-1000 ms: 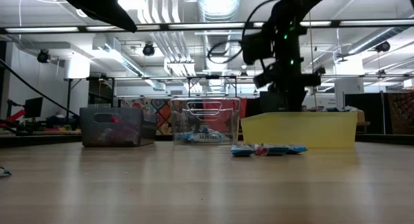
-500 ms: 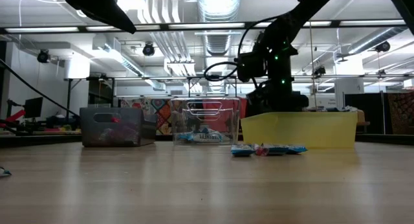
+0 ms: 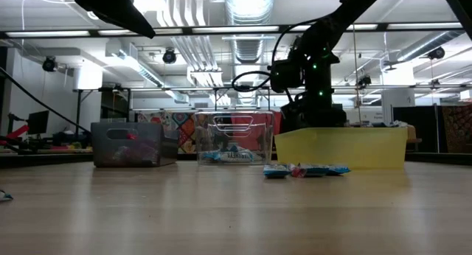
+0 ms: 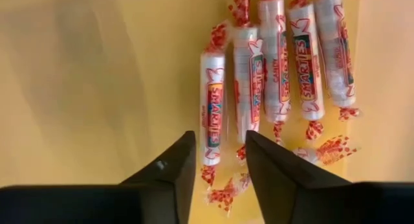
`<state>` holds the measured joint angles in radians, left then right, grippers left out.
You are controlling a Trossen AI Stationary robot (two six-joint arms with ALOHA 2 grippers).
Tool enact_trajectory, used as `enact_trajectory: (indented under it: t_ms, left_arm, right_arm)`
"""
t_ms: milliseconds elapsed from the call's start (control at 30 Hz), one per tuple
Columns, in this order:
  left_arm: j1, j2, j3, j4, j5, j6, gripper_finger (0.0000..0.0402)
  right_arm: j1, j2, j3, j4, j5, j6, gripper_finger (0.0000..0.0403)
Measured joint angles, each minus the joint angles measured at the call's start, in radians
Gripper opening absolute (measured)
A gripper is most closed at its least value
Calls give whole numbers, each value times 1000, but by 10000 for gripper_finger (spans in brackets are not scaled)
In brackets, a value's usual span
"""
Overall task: Sort candy
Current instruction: Put the white chocolate into the transparent bin
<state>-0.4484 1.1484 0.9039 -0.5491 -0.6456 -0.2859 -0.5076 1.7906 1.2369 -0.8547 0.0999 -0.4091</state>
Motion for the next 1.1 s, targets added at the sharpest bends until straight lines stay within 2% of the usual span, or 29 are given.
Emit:
enact_trajectory:
  t_ms: [233,467,567,667,800,933,1100]
  left_arm:
    - [0,1,-1,0,12,-9,100]
    - [0,2,-3,2,133,-37,100]
    - [0,11,-3,3,197,-48,100]
    - [-9,37,-3,4,307,-39,100]
    - [-32,92,-3,2,442,-11,110]
    - [-72,157,-3,3,505,11,139]
    - [-149,244,-3,18,550,13,197]
  right_arm:
    - [3,-52,0,-49,4,118,156]
    - [53,-189,0,-142,-13,375,155]
    - [102,-256,0,-155,-97,481,150]
    - [182,-323,-1,-158,-155,553,145]
    - [314,-402,-5,-158,-153,645,139]
    - [451,-458,-8,-156,-152,767,137]
    - [612,-488,-10,-150,-116,905,143]
